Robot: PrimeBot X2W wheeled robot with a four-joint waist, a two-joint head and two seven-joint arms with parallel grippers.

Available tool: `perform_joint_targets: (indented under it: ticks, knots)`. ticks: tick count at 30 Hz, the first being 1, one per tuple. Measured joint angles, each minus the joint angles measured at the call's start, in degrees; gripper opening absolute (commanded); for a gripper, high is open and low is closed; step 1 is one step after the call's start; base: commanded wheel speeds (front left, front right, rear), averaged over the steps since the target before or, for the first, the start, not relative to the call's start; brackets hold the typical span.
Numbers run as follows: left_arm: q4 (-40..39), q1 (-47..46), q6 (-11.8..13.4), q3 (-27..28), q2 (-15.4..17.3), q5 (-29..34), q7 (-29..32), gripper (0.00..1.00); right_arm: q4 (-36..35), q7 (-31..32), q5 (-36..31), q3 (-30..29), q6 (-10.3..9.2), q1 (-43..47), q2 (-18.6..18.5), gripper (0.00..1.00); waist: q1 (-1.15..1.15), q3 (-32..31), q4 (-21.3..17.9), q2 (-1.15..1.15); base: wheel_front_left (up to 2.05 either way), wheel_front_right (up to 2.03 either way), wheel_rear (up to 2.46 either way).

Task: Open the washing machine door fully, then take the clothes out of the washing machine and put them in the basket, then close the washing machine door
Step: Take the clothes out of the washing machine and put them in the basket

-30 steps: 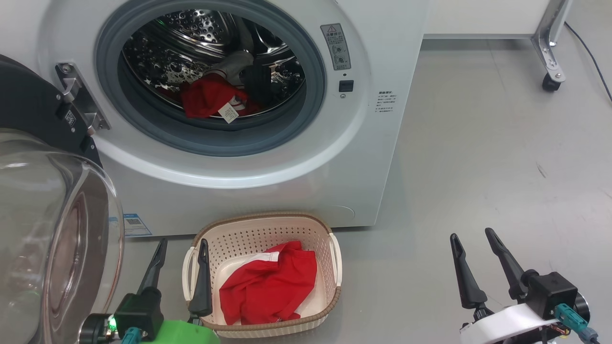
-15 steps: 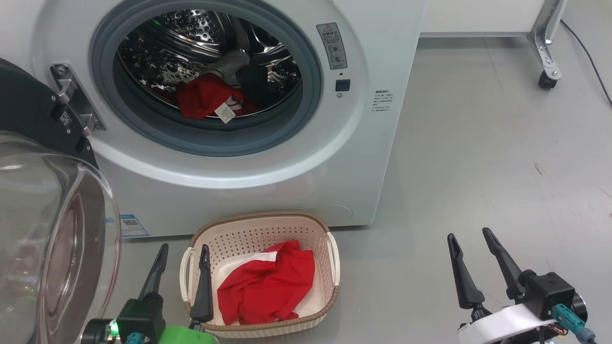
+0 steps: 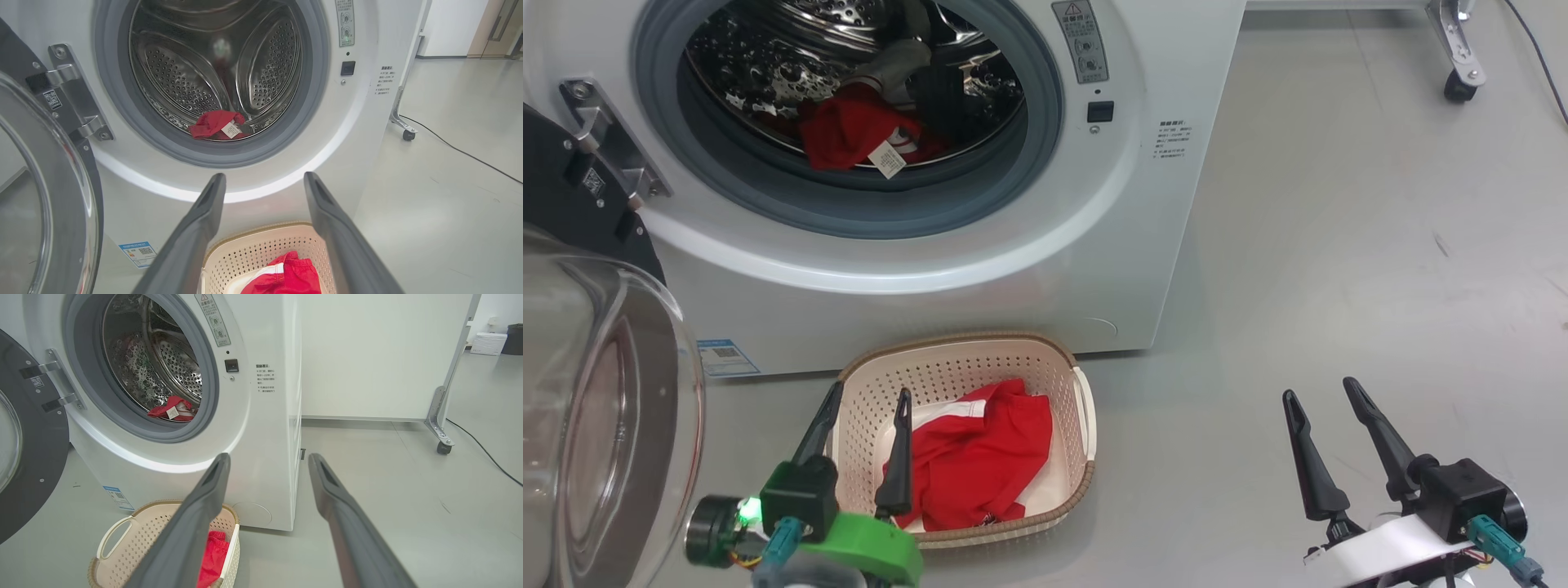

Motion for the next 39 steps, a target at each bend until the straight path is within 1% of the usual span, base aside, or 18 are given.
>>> perform_joint_targets:
  ticks: [5,11,17,22,27,32,39]
  knots:
    - [1.43,-5.26,0.0,-1.8,-0.04,-0.49,1.87,1.0,-0.79,0.0,-0.18,0.1,0.25,-0.71,-0.85,1.0,0.0,2.56,-0.6,0.0,0.0,0.0,0.0]
    - [4.19,-12.24,0.0,-1.9,-0.05,-1.64,4.25,1.0,-2.04,0.0,-0.11,0.53,0.77,-3.44,-1.38,1.0,0.0,6.32,-1.67,0.0,0.0,0.0,0.0]
    - [7.53,-20.45,0.0,0.48,-0.22,-1.68,7.83,1.0,-2.64,0.0,0.59,0.69,1.21,-5.94,-1.49,1.0,0.0,10.37,-3.26,0.0,0.0,0.0,0.0]
    - [10.26,-28.17,0.0,2.54,-0.27,-0.63,12.55,1.0,-3.08,0.0,2.33,0.62,1.26,-7.85,-1.45,1.0,0.0,13.81,-4.93,0.0,0.0,0.0,0.0]
    - [12.77,-35.79,0.0,3.99,1.03,0.05,18.08,1.0,-3.24,0.0,3.42,0.43,1.31,-10.33,-1.34,1.0,0.0,17.21,-6.8,0.0,0.0,0.0,0.0]
    - [15.44,-42.59,0.0,4.63,3.78,0.66,24.39,1.0,-3.2,0.0,4.72,0.1,1.75,-12.32,-0.57,1.0,0.0,20.39,-8.84,0.0,0.0,0.0,0.0]
    - [17.85,-51.87,0.0,6.25,7.14,2.99,32.1,1.0,-3.2,0.0,6.32,-0.08,1.76,-15.78,-0.18,1.0,0.0,24.7,-11.65,0.0,0.0,0.0,0.0]
